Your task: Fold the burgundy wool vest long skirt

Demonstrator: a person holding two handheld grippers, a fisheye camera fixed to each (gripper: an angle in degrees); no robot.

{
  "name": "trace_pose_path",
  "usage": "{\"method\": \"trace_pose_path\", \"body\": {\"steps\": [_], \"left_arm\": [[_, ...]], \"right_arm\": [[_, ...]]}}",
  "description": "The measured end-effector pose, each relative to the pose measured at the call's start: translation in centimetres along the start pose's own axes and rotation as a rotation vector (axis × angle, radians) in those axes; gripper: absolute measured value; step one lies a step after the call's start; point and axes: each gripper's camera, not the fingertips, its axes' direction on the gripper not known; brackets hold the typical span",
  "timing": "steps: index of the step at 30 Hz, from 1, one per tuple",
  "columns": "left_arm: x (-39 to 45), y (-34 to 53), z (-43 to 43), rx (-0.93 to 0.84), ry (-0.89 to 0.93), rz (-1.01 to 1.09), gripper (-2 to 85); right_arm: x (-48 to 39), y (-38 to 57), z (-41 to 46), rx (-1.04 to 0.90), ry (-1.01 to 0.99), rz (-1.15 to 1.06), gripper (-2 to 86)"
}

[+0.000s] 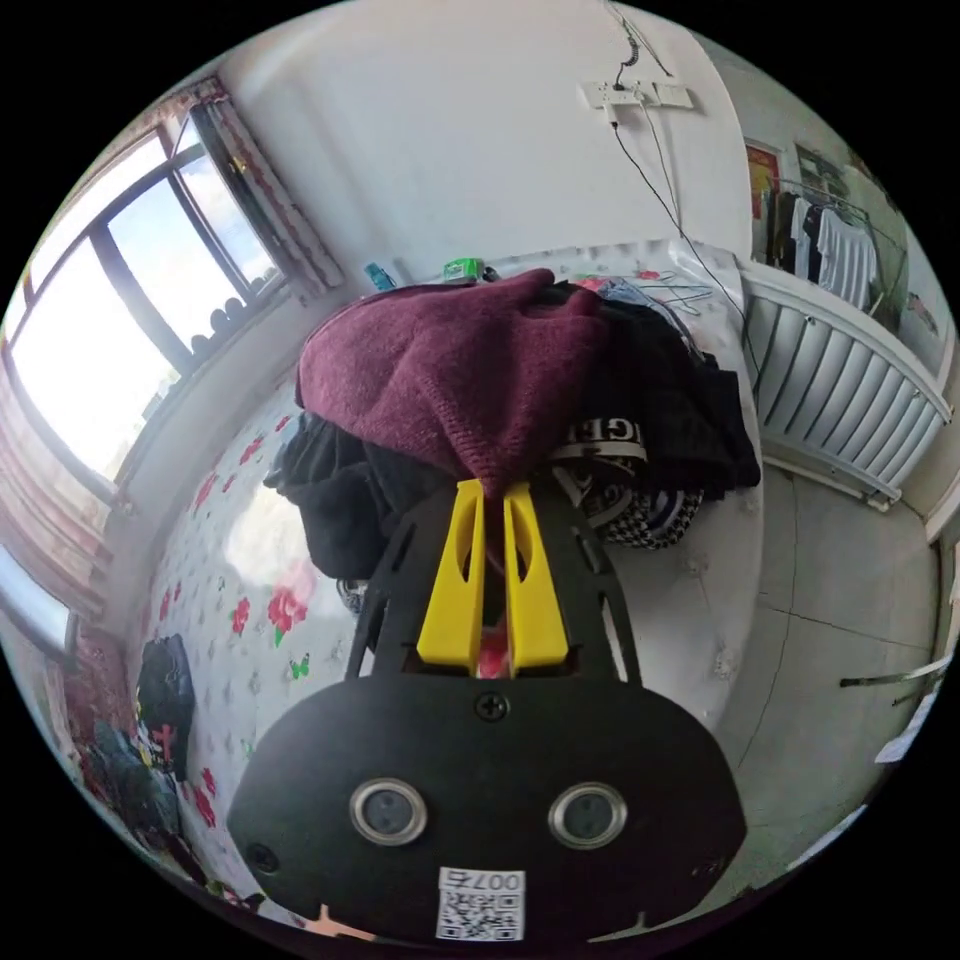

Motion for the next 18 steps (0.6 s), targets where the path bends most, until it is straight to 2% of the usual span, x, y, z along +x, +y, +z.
{"method": "trace_pose_path", "body": {"steps": [5, 9, 12, 15, 18], "left_arm": [[-0.7, 1.3, -1.8, 0.044, 0.020, 0.069, 1.7], [-2.6, 3.6, -3.6, 0.097, 0.068, 0.132, 3.1], [-4.7, 6.1, -5.3, 0.156, 0.087, 0.161, 4.1], [-7.6, 9.3, -7.1, 0.218, 0.101, 0.161, 4.8], [-11.5, 12.7, -8.7, 0.275, 0.122, 0.116, 5.5]], "right_arm": [[-5.9, 10.5, -6.2, -0.011, -0.313, -0.281, 0.2], [-12.5, 19.8, -9.6, -0.104, -0.420, -0.478, -0.1], [-19.7, 29.4, -12.1, -0.241, -0.512, -0.710, -0.1], [-26.4, 40.5, -15.1, -0.454, -0.752, -0.908, 0.0], [-32.1, 52.3, -17.8, -0.753, -1.033, -1.073, 0.5]]}}
